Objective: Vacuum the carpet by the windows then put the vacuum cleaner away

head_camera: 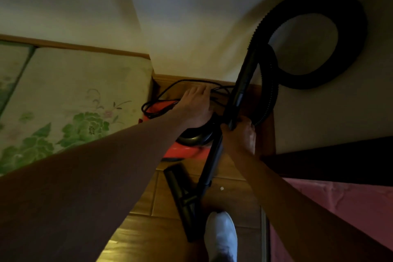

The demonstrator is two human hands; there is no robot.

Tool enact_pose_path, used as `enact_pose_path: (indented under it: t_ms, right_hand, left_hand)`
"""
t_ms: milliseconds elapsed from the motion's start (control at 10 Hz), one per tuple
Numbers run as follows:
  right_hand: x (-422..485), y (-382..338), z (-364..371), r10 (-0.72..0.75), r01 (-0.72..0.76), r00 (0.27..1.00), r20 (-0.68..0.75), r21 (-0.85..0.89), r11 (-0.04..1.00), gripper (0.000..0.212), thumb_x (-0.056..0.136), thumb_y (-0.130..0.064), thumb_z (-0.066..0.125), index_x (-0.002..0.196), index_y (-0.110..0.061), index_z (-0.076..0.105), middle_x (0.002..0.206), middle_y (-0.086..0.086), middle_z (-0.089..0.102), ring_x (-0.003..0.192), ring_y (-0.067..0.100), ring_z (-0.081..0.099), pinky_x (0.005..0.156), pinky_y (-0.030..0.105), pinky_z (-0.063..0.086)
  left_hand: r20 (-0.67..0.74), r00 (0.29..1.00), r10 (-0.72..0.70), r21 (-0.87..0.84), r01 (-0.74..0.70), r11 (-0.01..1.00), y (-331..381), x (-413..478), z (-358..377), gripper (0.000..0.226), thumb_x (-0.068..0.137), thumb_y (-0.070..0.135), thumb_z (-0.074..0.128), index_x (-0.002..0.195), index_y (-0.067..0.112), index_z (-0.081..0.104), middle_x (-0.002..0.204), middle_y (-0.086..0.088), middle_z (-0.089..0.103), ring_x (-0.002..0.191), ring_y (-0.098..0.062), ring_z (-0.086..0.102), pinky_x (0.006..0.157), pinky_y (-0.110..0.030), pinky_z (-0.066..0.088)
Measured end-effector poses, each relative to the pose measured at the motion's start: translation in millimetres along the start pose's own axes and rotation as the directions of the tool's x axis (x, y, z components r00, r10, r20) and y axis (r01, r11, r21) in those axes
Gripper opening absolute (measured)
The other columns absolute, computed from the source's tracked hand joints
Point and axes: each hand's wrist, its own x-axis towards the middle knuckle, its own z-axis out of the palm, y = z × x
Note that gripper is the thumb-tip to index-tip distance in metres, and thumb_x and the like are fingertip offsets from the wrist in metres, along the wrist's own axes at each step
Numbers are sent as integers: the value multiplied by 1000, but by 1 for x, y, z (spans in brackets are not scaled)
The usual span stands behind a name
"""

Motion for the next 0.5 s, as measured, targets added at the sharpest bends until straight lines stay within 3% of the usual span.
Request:
enact_pose_path:
  t_ms: [100, 200, 300, 400, 500]
  right_hand:
    - [-16, -6, -14, 22, -21, 1000, 18, -34, 999, 48, 92, -22, 56, 136, -4, 47, 137, 17, 51, 128, 33, 47, 102, 39, 40]
    - [-42, -21, -40, 46, -36, 995, 87, -112, 993, 35, 93, -23, 52, 123, -6, 58, 129, 14, 58, 120, 31, 54, 92, 33, 43]
    - [-76, -47, -77, -3, 32, 985, 173, -159, 987, 20, 93, -16, 51, 99, -5, 66, 101, 4, 63, 105, 26, 61, 82, 31, 46]
    - [-119, -76, -118, -47, 91, 969, 241, -174, 981, 16, 95, -7, 50, 90, -3, 65, 96, 8, 62, 109, 32, 58, 93, 34, 45]
    - [-175, -116, -174, -78, 128, 968, 238, -203, 971, 22, 95, -7, 48, 81, -9, 65, 91, 7, 62, 113, 34, 59, 89, 31, 44]
  left_hand:
    - [52, 999, -5, -62, 8, 998, -4, -25, -16, 47, 100, 29, 47, 139, 2, 49, 142, -19, 49, 132, -36, 44, 108, -44, 38]
    - [295, 955, -23, -71, 46, 996, 2, -62, -44, 29, 98, 20, 49, 97, -3, 67, 102, -19, 69, 97, -34, 67, 79, -42, 54]
    - [475, 877, -71, -92, 130, 987, 11, -109, -88, 30, 96, 20, 52, 103, -3, 70, 94, -16, 75, 85, -29, 73, 76, -40, 61]
    - [433, 901, -29, -120, 89, 989, 28, -160, -144, 33, 98, 17, 50, 108, -7, 70, 96, -22, 74, 88, -36, 72, 79, -43, 59]
    - [334, 942, 9, -156, 46, 987, 57, -220, -214, 30, 99, 15, 46, 93, -2, 70, 87, -22, 68, 76, -34, 67, 66, -38, 52]
